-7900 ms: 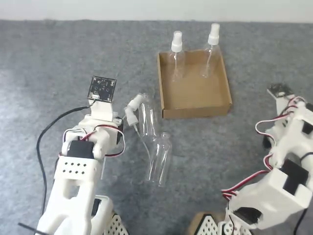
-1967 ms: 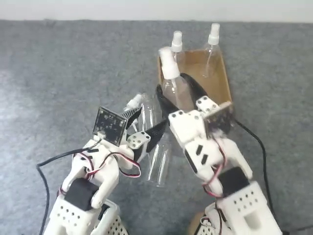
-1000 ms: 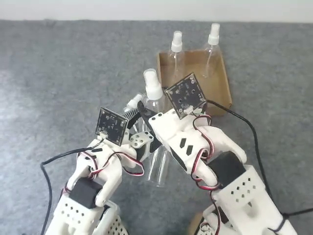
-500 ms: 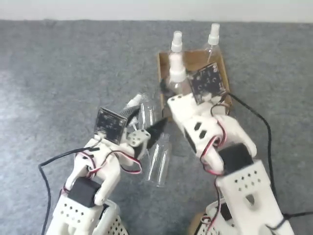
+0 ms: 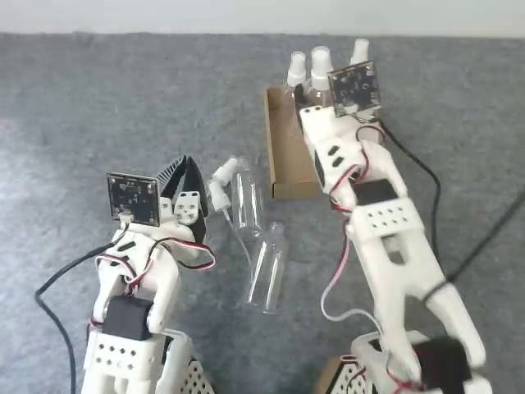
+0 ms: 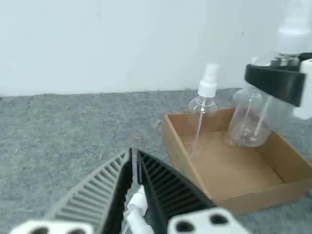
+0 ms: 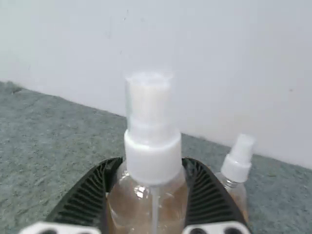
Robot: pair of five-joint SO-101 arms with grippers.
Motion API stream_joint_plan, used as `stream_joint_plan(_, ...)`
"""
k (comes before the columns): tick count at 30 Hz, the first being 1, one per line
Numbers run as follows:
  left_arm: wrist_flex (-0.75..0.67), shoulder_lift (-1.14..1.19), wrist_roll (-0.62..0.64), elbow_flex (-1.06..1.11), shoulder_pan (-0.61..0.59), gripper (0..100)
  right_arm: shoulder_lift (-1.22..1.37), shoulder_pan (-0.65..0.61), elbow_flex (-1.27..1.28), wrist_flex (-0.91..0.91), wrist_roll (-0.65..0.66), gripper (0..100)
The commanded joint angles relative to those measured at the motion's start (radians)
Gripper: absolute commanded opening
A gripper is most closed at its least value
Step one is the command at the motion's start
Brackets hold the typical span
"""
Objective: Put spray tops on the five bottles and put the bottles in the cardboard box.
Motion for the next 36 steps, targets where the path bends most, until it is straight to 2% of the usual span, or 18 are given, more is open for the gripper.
stream_joint_plan(1,-0.031,-0.011,0.011,-0.004,-0.005,1,0.116,-0.015,-0.077,-0.139,0.008,0.6)
stream_joint_plan(8,-0.035,-0.011,0.011,-0.004,-0.005,1,0.314,-0.016,-0.077,-0.311,0.003,0.6)
stream_joint_plan(12,-0.035,-0.011,0.011,-0.004,-0.003,1,0.392,-0.019,-0.080,-0.389,-0.080,0.6)
stream_joint_plan(36,-0.037,-0.011,0.011,-0.007,-0.003,1,0.507,-0.045,-0.077,-0.397,-0.092,0.6)
